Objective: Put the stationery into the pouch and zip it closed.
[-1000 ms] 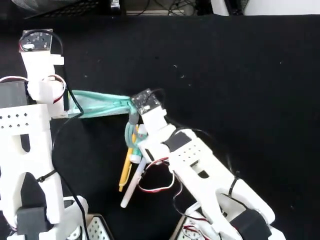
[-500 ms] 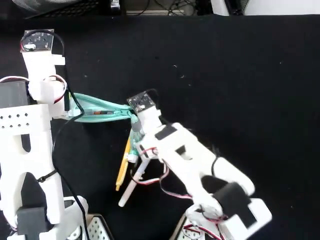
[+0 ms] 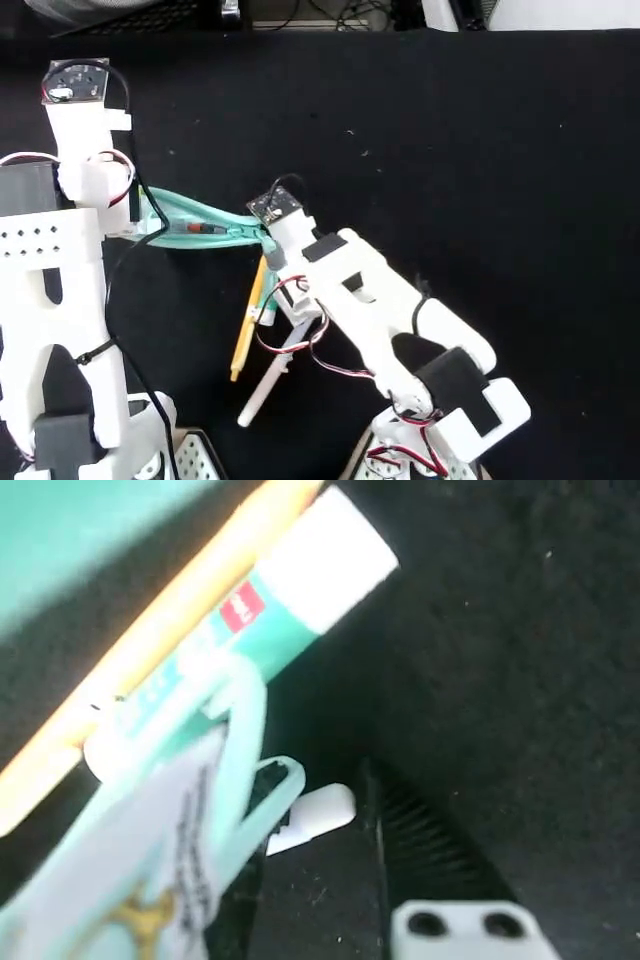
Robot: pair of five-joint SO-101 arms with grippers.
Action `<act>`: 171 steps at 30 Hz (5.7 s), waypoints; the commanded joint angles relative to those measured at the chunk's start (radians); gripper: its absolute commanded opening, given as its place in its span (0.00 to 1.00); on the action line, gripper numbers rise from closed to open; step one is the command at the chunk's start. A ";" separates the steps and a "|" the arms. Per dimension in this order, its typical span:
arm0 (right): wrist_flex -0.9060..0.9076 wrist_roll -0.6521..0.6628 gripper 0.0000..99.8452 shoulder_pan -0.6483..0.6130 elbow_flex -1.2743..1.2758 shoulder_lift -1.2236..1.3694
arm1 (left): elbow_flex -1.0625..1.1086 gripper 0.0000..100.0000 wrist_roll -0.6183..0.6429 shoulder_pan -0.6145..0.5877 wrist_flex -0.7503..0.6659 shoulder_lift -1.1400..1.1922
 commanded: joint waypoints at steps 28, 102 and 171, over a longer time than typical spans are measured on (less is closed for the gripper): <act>-0.044 0.491 0.25 -0.187 0.547 -0.786 | -0.007 0.03 -0.002 -0.065 -0.014 -0.009; 0.075 0.535 0.17 0.551 -0.217 -0.110 | -0.007 0.03 -0.002 -0.065 -0.011 -0.009; 0.063 0.368 0.01 0.368 -0.303 -0.763 | -0.005 0.03 0.000 -0.065 -0.008 -0.009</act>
